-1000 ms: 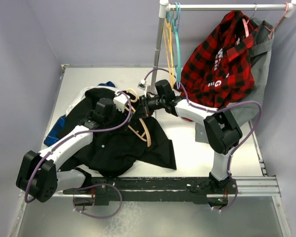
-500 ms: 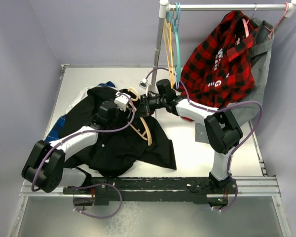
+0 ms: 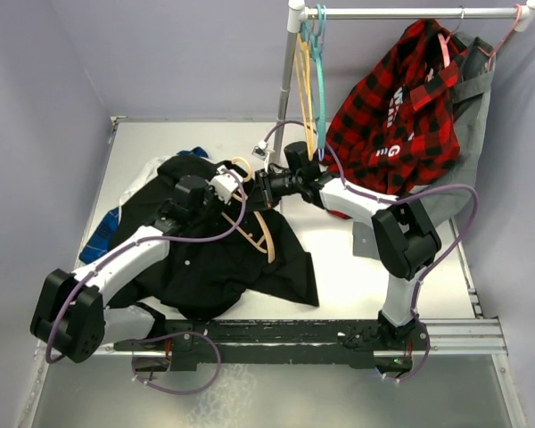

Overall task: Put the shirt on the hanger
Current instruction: Hang the shirt on the hanger.

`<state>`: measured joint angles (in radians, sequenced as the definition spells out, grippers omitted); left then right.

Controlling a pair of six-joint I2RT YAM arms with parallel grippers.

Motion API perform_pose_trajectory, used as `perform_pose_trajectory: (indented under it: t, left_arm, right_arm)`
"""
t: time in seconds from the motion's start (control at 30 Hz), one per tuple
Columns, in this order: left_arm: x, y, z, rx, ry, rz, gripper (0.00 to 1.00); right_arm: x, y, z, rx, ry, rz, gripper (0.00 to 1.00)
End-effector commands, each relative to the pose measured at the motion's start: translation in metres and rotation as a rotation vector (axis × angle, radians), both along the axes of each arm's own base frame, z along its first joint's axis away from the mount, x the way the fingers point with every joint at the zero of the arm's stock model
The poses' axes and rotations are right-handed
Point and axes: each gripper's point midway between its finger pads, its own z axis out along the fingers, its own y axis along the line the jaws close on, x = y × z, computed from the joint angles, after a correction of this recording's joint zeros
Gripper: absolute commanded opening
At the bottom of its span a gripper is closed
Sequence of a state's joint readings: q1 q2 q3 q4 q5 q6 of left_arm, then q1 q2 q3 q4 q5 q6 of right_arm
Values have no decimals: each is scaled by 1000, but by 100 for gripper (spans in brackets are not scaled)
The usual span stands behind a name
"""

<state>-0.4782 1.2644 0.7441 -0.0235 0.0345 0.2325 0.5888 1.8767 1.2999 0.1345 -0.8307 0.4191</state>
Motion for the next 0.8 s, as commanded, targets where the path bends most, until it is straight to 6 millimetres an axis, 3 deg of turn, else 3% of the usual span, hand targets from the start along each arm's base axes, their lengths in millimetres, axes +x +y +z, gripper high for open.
perform_pose_trajectory:
  t: [0.0,0.27,0.43,0.77]
  left_arm:
    - [1,11,36,48,-70,-27,0]
    - [4,48,44,119,-98,38,0]
    - [1,72,44,140,-105,67,0]
    - [10,125,96,217,-216,194,0]
  right_arm:
    - [5,8,36,67,-104,61,0]
    - [17,13,48,50,-118,60,0]
    - [24,19,39,26,-87,77,0]
    - [12,14,19,-17,-9,101,0]
